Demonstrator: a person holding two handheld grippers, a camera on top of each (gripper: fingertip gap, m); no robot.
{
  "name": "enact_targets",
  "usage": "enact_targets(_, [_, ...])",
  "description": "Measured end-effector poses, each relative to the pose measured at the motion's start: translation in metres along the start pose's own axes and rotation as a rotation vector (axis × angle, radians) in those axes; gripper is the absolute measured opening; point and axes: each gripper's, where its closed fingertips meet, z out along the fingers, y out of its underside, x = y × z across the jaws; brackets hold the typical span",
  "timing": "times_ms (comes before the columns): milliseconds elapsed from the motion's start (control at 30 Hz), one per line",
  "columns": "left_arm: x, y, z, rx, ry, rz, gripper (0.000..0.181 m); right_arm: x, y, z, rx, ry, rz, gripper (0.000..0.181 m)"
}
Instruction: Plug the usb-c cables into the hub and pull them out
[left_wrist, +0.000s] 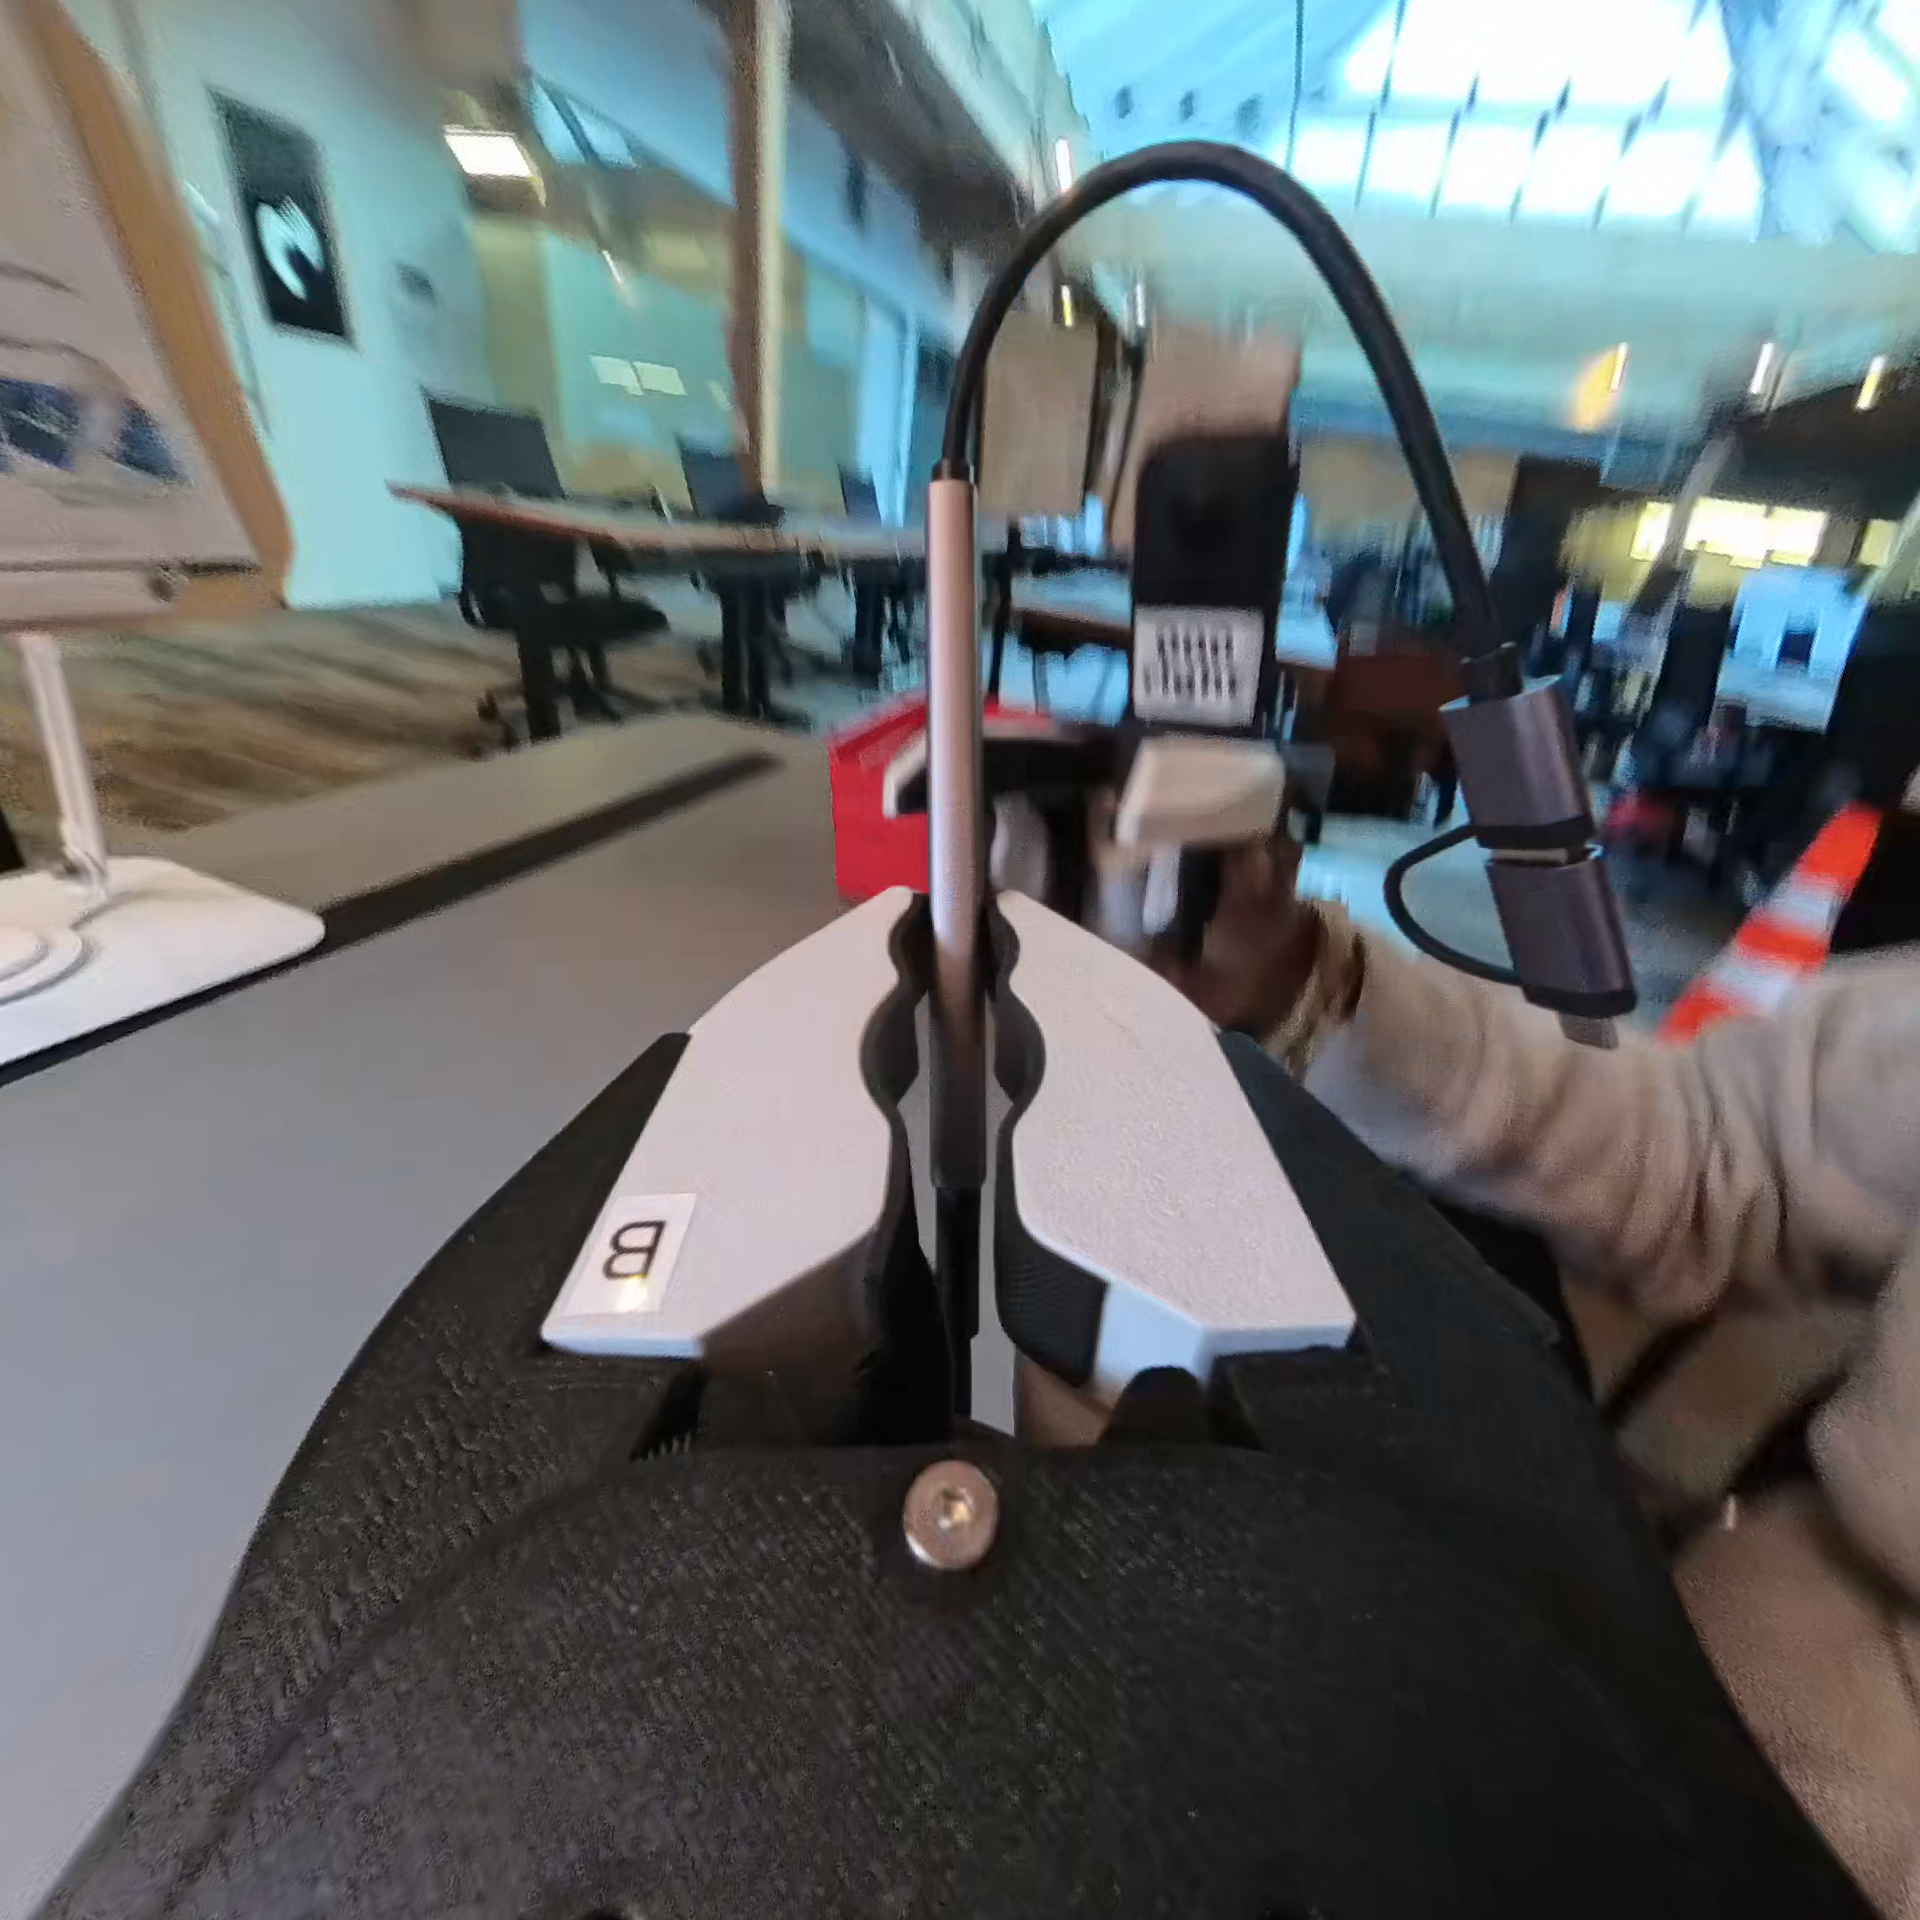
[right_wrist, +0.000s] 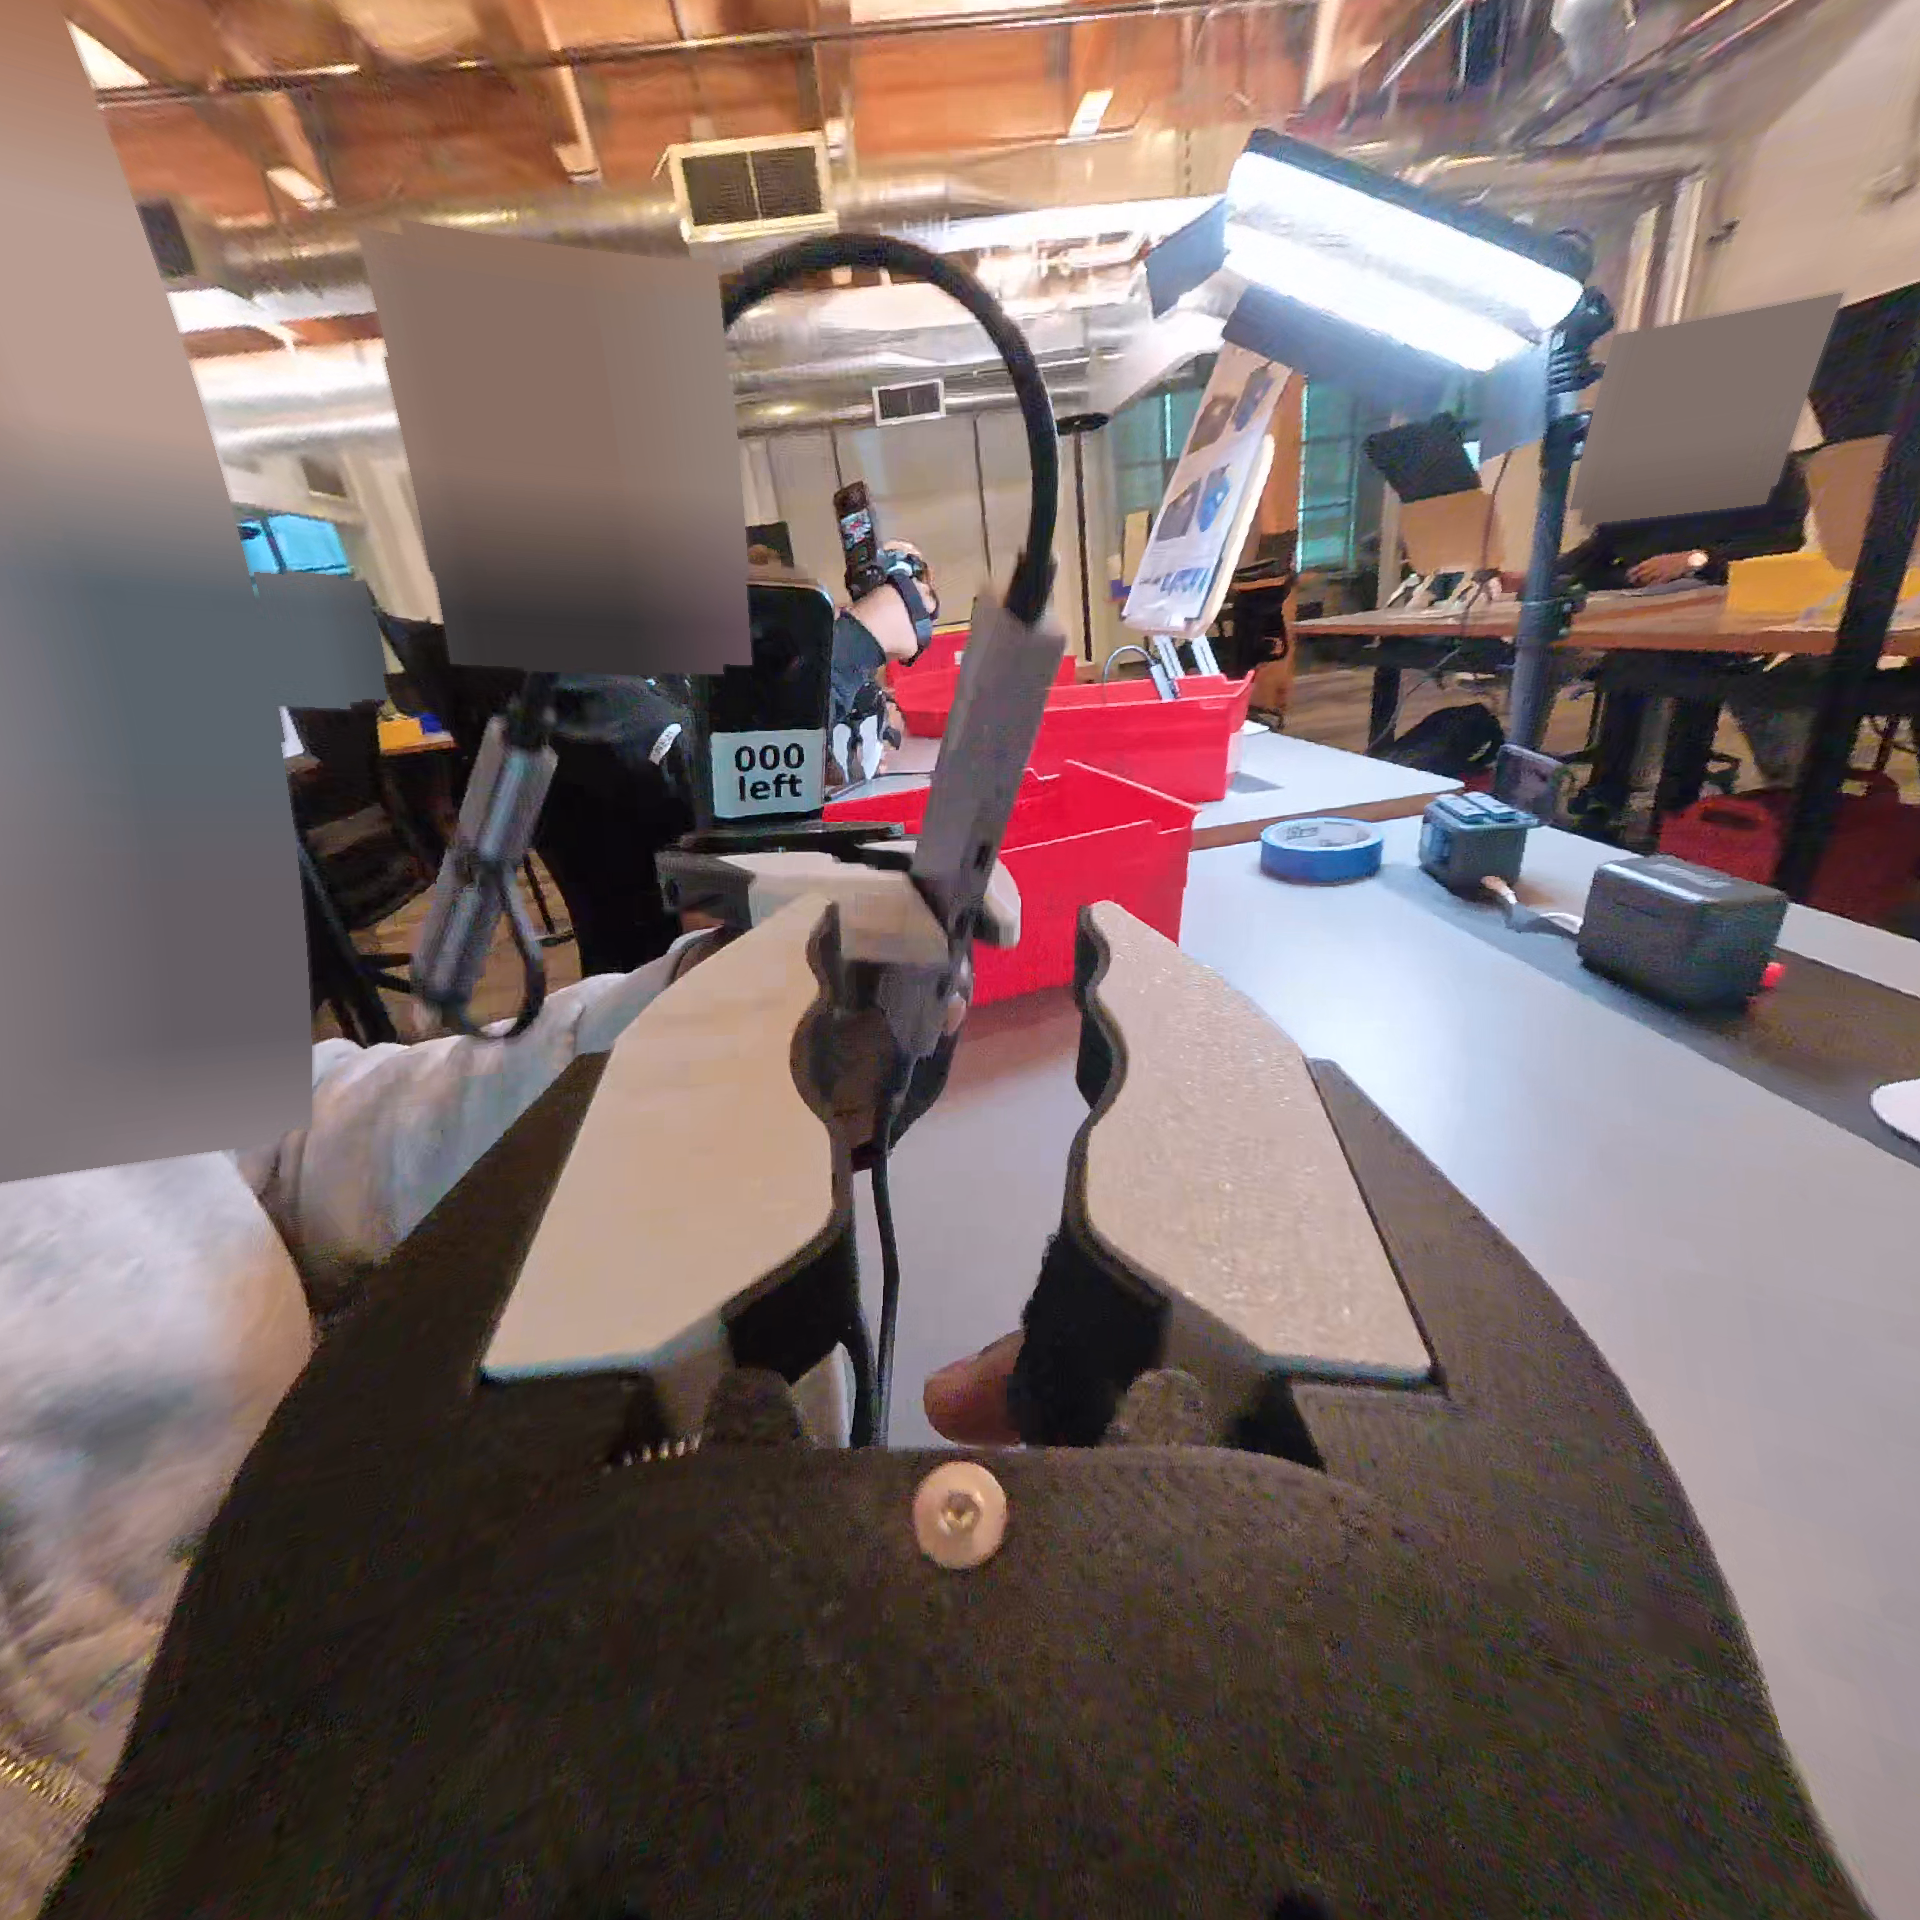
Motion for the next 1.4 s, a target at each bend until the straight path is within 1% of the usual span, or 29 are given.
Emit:
enact_targets(67, [-0.005,-0.023,-0.005,0.163,-0.012,-0.064,0.009,0.003,0.005,0.002,-0.020,0.021,0.007,0.048])
enact_targets(100, [-0.003,-0.032,-0.006,0.227,0.006,-0.072,0.009,0.001,0.011,0.005,-0.048,0.013,0.013,0.049])
enact_targets(167, [0.001,-0.042,-0.005,0.303,0.029,-0.077,0.009,-0.004,0.024,0.013,-0.111,-0.015,0.027,0.049])
enact_targets(233, [-0.001,-0.042,-0.003,0.351,-0.010,-0.046,0.009,-0.011,0.037,0.022,-0.155,-0.042,0.048,0.041])
enact_targets(267, [-0.002,-0.039,-0.002,0.366,-0.016,-0.051,0.009,-0.014,0.045,0.027,-0.174,-0.048,0.063,0.035])
enact_targets(300, [-0.003,-0.035,-0.001,0.366,-0.009,-0.081,0.010,-0.016,0.053,0.031,-0.203,-0.054,0.072,0.023])
enact_targets(367, [0.000,-0.027,0.000,0.347,0.029,-0.117,0.010,-0.016,0.062,0.036,-0.228,-0.042,0.061,0.009])
enact_targets(433, [0.000,-0.026,-0.003,0.356,0.032,-0.117,0.009,-0.016,0.063,0.035,-0.230,-0.053,0.065,0.008])
enact_targets(533, [0.000,-0.031,-0.008,0.407,0.045,-0.123,0.010,-0.013,0.058,0.029,-0.221,-0.066,0.079,0.007])
enact_targets(733, [-0.009,-0.036,-0.021,0.497,0.108,-0.271,0.011,-0.006,0.041,0.017,-0.180,-0.054,0.065,0.006])
enact_targets(867, [-0.008,-0.036,-0.020,0.510,0.129,-0.286,0.011,-0.008,0.040,0.015,-0.189,-0.058,0.051,0.006])
enact_targets(967, [-0.014,-0.032,-0.021,0.504,0.137,-0.373,0.013,-0.004,0.037,0.013,-0.192,-0.039,0.042,0.006])
enact_targets(1000, [-0.017,-0.029,-0.022,0.490,0.128,-0.393,0.016,-0.003,0.034,0.010,-0.191,-0.030,0.031,0.006])
enact_targets(1067, [-0.027,-0.021,-0.025,0.438,0.057,-0.423,0.033,0.004,0.026,0.002,-0.196,0.018,-0.015,0.006])
enact_targets(1133, [-0.037,-0.009,-0.034,0.355,-0.052,-0.403,0.044,0.011,0.012,-0.009,-0.198,0.067,-0.071,0.006])
enact_targets(1200, [-0.049,0.003,-0.055,0.281,-0.214,-0.314,0.051,0.018,0.001,-0.019,-0.229,0.130,-0.127,0.006])
enact_targets(1233, [-0.055,0.004,-0.070,0.269,-0.302,-0.247,0.051,0.022,-0.002,-0.022,-0.249,0.159,-0.159,0.006])
enact_targets(1300, [-0.066,-0.006,-0.108,0.299,-0.479,-0.128,0.050,0.026,-0.004,-0.027,-0.281,0.196,-0.199,0.007])
enact_targets(1367, [-0.071,-0.026,-0.152,0.372,-0.653,-0.010,0.049,0.026,-0.001,-0.028,-0.301,0.197,-0.214,0.007])
enact_targets(1400, [-0.069,-0.037,-0.169,0.387,-0.712,0.070,0.049,0.026,0.003,-0.028,-0.314,0.194,-0.222,0.006])
